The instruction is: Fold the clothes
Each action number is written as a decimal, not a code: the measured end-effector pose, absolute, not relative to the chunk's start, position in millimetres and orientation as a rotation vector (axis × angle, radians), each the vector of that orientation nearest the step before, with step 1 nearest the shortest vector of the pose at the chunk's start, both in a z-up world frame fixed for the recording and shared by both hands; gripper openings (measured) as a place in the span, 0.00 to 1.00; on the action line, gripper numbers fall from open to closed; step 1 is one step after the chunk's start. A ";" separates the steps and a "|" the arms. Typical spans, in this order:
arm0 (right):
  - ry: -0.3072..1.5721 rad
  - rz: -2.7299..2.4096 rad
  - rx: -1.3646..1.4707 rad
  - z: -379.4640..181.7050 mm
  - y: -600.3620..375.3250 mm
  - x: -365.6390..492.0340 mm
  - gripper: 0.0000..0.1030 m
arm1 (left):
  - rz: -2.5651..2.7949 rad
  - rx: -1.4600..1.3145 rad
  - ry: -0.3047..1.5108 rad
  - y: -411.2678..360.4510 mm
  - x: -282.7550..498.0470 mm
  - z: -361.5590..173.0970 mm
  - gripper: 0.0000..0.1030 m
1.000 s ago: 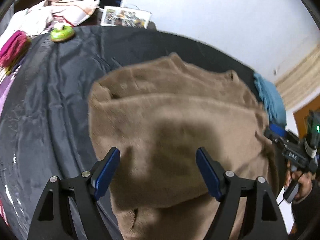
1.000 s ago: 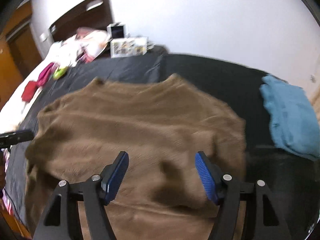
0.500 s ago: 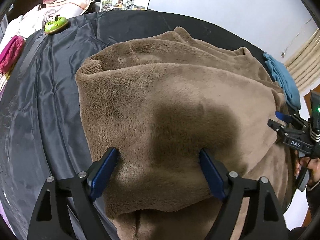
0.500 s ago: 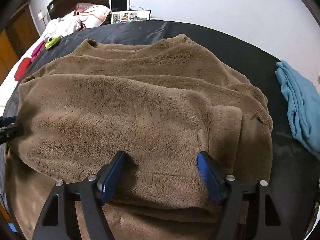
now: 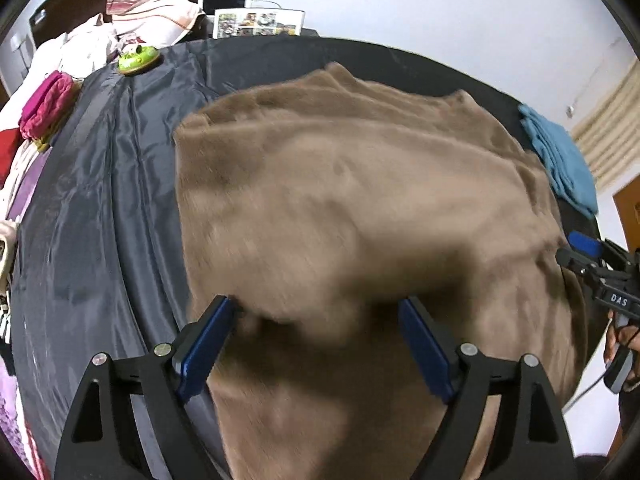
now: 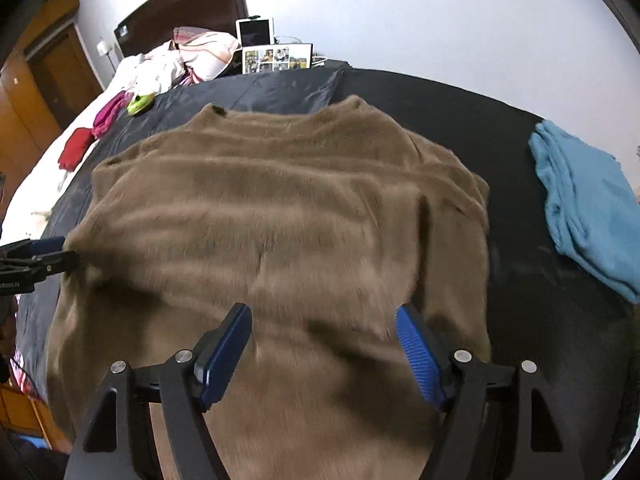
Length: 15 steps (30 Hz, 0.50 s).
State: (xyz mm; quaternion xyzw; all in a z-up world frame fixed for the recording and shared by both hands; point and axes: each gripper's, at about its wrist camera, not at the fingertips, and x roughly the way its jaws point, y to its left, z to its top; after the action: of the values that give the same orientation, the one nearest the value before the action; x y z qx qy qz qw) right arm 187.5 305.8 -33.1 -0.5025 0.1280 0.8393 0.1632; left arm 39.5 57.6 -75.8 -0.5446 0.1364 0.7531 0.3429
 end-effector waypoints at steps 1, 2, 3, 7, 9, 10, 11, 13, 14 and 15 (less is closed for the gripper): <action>0.367 2.394 -1.444 -32.7 304.4 197.9 0.74 | 1.945 -1.424 0.360 56.2 49.9 -76.3 0.85; 0.369 2.391 -1.456 -33.8 300.6 207.2 0.74 | 1.935 -1.432 0.369 55.5 60.0 -77.4 0.85; 0.370 2.387 -1.470 -35.3 296.2 216.0 0.74 | 1.930 -1.440 0.385 55.0 70.9 -80.0 0.85; 0.403 2.367 -1.529 -49.2 284.0 253.0 0.74 | 1.923 -1.483 0.409 52.6 105.4 -92.8 0.85; 0.405 2.357 -1.554 -57.8 280.7 263.2 0.74 | 1.920 -1.504 0.398 51.3 118.5 -98.8 0.85; 0.402 2.351 -1.564 -63.1 279.5 267.3 0.74 | 1.924 -1.513 0.395 50.7 123.6 -102.0 0.85; 0.397 2.344 -1.574 -68.6 278.4 271.4 0.74 | 1.929 -1.522 0.395 50.1 127.8 -105.2 0.85; 0.401 2.330 -1.593 -78.7 277.6 276.5 0.74 | 1.945 -1.526 0.403 49.9 135.5 -111.1 0.85; 0.387 2.336 -1.588 -81.0 276.4 278.1 0.74 | 1.958 -1.518 0.413 50.2 138.4 -112.7 0.85; 0.369 2.345 -1.580 -82.6 275.0 279.4 0.75 | 1.972 -1.511 0.423 50.5 141.4 -114.2 0.85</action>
State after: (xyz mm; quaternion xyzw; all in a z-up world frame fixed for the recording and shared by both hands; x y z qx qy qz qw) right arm 279.4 275.0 -82.6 -0.5483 0.1280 0.8137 0.1447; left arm 141.4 50.5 -114.2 -0.5707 0.1600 0.7450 0.3059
